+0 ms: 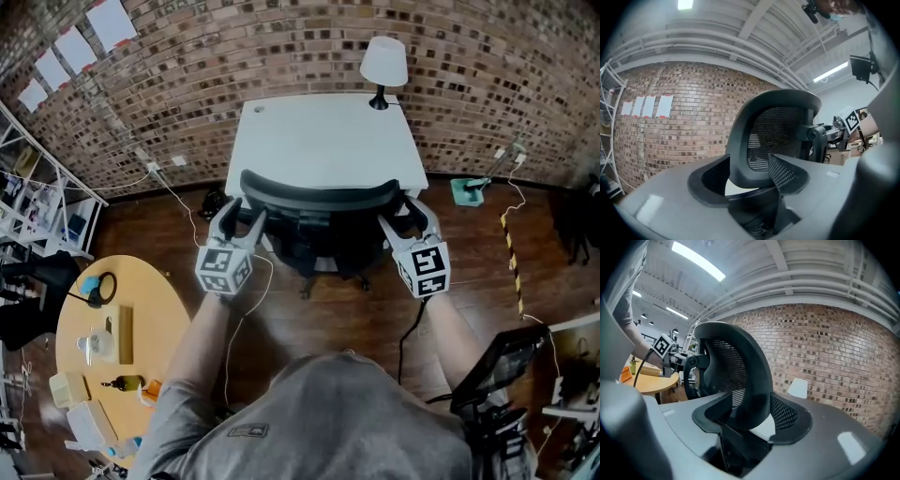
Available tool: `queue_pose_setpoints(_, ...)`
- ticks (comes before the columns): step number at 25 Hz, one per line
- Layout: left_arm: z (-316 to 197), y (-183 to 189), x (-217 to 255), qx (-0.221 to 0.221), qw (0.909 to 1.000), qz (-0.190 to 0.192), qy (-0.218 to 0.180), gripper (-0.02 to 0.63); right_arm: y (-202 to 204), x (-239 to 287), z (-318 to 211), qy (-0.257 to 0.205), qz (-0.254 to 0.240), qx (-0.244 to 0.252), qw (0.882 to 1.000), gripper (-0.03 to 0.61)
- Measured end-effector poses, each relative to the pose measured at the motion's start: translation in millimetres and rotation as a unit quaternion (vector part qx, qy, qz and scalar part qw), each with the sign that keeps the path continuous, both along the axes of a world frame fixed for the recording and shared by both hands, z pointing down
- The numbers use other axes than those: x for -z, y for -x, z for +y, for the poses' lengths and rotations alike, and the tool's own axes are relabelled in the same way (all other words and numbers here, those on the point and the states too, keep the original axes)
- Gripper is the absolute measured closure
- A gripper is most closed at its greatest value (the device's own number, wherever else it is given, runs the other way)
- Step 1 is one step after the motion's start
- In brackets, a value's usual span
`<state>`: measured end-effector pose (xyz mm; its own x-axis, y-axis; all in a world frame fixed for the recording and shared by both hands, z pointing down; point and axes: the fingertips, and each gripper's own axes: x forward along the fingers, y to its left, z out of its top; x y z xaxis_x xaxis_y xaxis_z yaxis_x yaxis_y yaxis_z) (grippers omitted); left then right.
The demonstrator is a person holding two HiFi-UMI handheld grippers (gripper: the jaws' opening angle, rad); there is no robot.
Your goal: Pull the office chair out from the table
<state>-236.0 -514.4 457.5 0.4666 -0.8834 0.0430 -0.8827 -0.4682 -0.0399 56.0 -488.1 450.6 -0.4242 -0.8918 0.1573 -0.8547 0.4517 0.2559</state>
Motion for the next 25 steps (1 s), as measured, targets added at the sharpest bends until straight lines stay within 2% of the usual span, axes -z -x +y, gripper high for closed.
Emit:
queue_pose_setpoints(4, -22, -1, 7, -0.042, 0.999, -0.015, -0.002, 0.299, 2, 1, -17, 0.005, 0.021, 0.033, 0.999, 0.256)
queue_pose_setpoints(7, -34, -9, 9, -0.085, 0.9957, -0.036, 0.0, 0.277, 12, 4, -25, 0.009, 0.042, 0.073, 0.996, 0.221)
queue_pose_setpoints(9, -39, -16, 8, -0.113, 0.9914, -0.066, -0.001, 0.267, 18, 3, -28, 0.012, 0.067, 0.095, 0.993, 0.209)
queue_pose_setpoints(12, -48, -23, 10, -0.138, 0.9835, -0.116, -0.014, 0.262, 28, 3, -32, 0.011, 0.119, 0.122, 0.985, 0.209)
queue_pose_setpoints(15, -57, -26, 14, -0.153, 0.9774, -0.143, -0.027, 0.261, 34, 7, -36, -0.001, 0.154, 0.134, 0.979, 0.227)
queue_pose_setpoints(17, -60, -31, 16, -0.169, 0.9735, -0.152, -0.027, 0.262, 37, 10, -39, -0.005, 0.164, 0.137, 0.977, 0.247)
queue_pose_setpoints(19, -60, -35, 15, -0.179, 0.9719, -0.151, -0.022, 0.289, 38, 10, -40, -0.003, 0.168, 0.137, 0.976, 0.27)
queue_pose_setpoints(25, -57, -40, 17, -0.165, 0.9747, -0.148, -0.032, 0.299, 32, 13, -40, 0.004, 0.166, 0.122, 0.978, 0.272)
